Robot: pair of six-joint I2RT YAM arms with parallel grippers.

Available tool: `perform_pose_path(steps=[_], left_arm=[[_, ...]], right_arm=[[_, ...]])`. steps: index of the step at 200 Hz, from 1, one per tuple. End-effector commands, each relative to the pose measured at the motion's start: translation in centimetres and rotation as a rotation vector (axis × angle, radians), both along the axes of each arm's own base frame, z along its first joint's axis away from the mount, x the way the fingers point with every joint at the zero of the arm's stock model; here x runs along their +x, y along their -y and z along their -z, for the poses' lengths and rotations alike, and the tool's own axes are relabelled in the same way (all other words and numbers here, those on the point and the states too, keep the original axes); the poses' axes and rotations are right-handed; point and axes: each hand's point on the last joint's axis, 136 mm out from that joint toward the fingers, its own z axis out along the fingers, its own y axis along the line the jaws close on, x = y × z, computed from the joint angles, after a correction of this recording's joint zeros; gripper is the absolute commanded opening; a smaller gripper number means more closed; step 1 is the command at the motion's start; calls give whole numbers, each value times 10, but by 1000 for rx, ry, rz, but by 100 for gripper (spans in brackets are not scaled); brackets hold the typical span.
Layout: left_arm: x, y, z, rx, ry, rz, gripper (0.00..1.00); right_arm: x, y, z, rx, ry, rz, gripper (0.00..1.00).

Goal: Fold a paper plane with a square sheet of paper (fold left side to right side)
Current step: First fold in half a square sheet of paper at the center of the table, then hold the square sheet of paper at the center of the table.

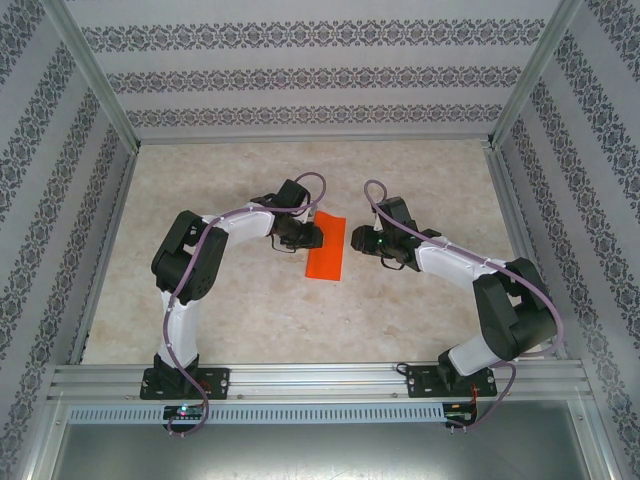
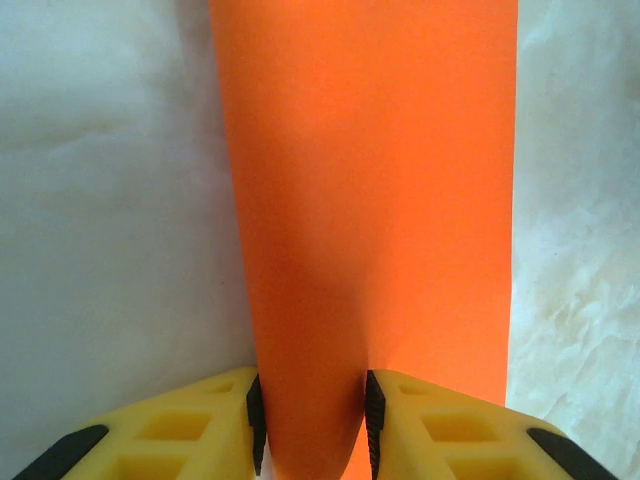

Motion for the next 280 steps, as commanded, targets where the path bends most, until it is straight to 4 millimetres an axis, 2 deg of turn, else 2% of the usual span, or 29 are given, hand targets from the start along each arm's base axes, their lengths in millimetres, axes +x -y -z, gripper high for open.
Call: perform_pose_path(steps=[1, 38, 77, 111, 192, 280], left_arm=[[-12, -1, 17, 59, -42, 29, 35], [-12, 0, 16, 60, -41, 28, 35], [-13, -1, 17, 63, -42, 28, 35], [-14, 0, 16, 63, -42, 32, 35], [-13, 1, 16, 64, -40, 36, 35], [-12, 1, 11, 62, -31, 38, 36]], right_arm=[[2, -15, 0, 74, -11, -22, 26], [9, -39, 7, 145, -46, -55, 0], [17, -51, 22, 130, -80, -72, 0], [19, -54, 34, 112, -106, -73, 0], [11, -50, 63, 68, -178, -77, 0], [-9, -31, 89, -30, -262, -61, 0]])
